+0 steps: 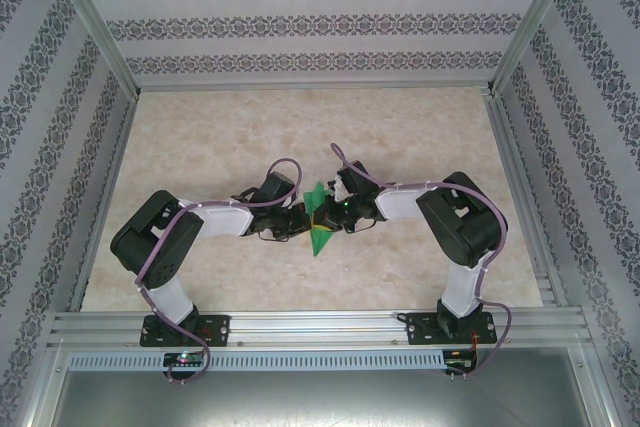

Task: Fold a paper plane with a square sheet of paper (pick it up from the middle)
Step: Fourth fold the wing at the center of the table.

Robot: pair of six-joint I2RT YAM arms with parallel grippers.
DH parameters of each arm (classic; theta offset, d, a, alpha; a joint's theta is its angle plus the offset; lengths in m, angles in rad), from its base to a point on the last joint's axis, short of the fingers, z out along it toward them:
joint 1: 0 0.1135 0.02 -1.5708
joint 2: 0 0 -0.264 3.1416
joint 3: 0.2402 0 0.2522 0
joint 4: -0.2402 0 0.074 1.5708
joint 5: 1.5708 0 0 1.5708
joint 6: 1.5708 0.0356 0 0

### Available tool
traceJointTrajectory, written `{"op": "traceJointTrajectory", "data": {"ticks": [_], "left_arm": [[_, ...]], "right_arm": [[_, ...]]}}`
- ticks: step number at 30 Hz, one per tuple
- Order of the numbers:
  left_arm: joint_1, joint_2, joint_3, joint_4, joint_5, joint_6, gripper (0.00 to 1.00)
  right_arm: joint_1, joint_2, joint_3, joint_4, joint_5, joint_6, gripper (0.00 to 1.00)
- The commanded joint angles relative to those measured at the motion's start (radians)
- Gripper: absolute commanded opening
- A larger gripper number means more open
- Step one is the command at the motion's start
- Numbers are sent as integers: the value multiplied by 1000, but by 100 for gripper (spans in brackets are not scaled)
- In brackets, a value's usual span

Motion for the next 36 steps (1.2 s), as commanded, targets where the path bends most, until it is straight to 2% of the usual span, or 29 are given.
{"op": "traceJointTrajectory", "data": {"ticks": [1, 13, 22, 28, 36], "left_arm": [[-11, 3, -16, -14, -23, 33, 0], [-11, -126, 7, -108, -59, 62, 0], [13, -204, 49, -232, -126, 104, 9], [59, -193, 86, -237, -99, 128, 18], [117, -107, 146, -207, -18, 144, 23]], "right_arm": [[15, 34, 24, 2, 35, 6, 9], [15, 42, 31, -58, 66, -30, 13], [15, 24, 19, -53, 65, -36, 29], [15, 5, 3, -33, 60, -32, 35], [14, -19, -18, -9, 53, -37, 36]]}}
